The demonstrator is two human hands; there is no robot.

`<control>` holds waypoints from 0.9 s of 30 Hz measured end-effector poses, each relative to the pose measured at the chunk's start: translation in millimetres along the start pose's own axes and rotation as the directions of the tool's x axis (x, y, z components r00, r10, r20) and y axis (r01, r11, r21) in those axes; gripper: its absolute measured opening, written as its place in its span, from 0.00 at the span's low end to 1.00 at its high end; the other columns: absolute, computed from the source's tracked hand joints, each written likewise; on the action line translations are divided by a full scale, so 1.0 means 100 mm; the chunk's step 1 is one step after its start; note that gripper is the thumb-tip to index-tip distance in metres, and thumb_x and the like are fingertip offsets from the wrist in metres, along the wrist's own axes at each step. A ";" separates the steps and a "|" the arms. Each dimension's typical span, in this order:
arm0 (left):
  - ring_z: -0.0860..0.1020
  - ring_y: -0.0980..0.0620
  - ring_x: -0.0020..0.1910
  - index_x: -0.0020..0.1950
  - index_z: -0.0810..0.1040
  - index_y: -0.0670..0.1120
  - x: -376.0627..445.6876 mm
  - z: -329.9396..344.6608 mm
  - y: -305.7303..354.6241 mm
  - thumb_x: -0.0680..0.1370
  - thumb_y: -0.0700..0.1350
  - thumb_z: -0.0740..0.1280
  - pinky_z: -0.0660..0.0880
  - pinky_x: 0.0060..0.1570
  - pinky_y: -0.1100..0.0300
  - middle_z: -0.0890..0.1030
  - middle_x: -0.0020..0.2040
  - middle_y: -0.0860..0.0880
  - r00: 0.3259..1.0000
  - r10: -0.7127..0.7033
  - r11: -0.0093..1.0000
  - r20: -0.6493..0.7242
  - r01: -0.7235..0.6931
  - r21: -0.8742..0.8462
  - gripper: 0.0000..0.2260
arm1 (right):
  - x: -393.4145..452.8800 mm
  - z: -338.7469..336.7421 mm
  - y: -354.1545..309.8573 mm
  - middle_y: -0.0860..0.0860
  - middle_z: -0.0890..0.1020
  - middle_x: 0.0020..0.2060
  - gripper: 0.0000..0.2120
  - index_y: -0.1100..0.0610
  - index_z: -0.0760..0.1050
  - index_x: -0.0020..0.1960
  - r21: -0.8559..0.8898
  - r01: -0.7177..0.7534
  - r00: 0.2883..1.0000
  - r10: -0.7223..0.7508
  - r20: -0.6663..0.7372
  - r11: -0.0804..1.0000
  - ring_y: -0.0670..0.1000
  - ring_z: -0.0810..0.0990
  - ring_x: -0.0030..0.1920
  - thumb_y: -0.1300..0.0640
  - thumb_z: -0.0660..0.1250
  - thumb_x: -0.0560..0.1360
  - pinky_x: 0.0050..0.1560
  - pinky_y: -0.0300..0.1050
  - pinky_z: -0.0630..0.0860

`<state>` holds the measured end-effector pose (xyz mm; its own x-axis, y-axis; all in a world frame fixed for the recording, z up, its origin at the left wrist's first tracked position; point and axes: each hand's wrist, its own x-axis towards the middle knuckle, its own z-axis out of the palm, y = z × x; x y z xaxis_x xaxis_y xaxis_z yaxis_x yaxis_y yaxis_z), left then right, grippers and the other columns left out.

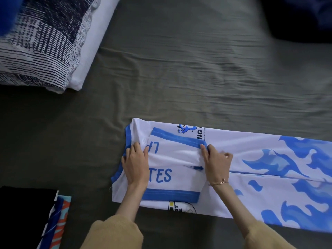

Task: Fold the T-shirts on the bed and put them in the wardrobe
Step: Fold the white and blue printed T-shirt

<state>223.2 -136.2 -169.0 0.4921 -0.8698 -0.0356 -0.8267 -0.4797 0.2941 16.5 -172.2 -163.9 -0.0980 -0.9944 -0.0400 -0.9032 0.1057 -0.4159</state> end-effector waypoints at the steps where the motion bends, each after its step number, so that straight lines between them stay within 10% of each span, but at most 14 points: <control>1: 0.79 0.42 0.50 0.52 0.75 0.39 0.00 0.02 -0.01 0.79 0.50 0.62 0.74 0.50 0.47 0.81 0.49 0.40 1.000 0.015 1.000 -0.011 -0.015 0.003 0.14 | 0.01 0.02 0.03 0.50 0.66 0.16 0.26 0.55 0.65 0.31 -0.069 0.037 0.998 -0.040 -0.048 0.997 0.57 0.63 0.21 0.42 0.44 0.81 0.44 0.46 0.57; 10: 0.74 0.42 0.52 0.60 0.68 0.43 -0.06 0.05 0.05 0.78 0.48 0.65 0.71 0.50 0.45 0.75 0.57 0.41 0.955 0.124 0.991 -0.271 -0.132 -0.012 0.14 | -0.08 0.05 0.05 0.47 0.70 0.24 0.22 0.54 0.63 0.31 0.017 -0.013 0.994 0.014 -0.109 1.000 0.53 0.69 0.28 0.39 0.50 0.75 0.50 0.47 0.57; 15: 0.50 0.54 0.76 0.77 0.53 0.50 -0.12 0.25 0.19 0.81 0.56 0.49 0.44 0.72 0.46 0.54 0.78 0.49 0.839 0.538 0.843 0.082 -0.536 -0.054 0.26 | -0.11 0.10 0.05 0.45 0.67 0.23 0.15 0.54 0.64 0.38 0.186 0.023 0.992 0.001 -0.128 0.982 0.55 0.70 0.26 0.45 0.53 0.77 0.48 0.45 0.59; 21: 0.46 0.54 0.77 0.78 0.48 0.51 -0.05 0.34 0.02 0.80 0.59 0.48 0.41 0.72 0.48 0.49 0.79 0.50 0.785 0.587 0.791 0.198 -0.608 0.064 0.28 | -0.10 0.13 0.23 0.45 0.75 0.32 0.08 0.53 0.66 0.50 0.040 0.170 0.973 -0.161 -0.165 0.985 0.50 0.75 0.33 0.51 0.54 0.75 0.50 0.43 0.58; 27: 0.52 0.51 0.75 0.76 0.57 0.48 -0.14 0.31 0.23 0.76 0.53 0.52 0.42 0.70 0.40 0.59 0.77 0.47 0.858 0.498 0.861 0.124 -0.507 0.050 0.28 | -0.03 -0.02 0.33 0.47 0.74 0.35 0.09 0.53 0.70 0.41 0.026 0.137 0.980 -0.132 -0.152 0.990 0.51 0.74 0.37 0.52 0.54 0.71 0.45 0.42 0.52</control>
<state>189.0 -138.5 -191.6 -0.0231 -0.9997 -0.0030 -0.9746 0.0219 0.2230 -14.2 -166.0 -176.1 -0.0405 -0.9872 0.1540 -0.8969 -0.0320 -0.4411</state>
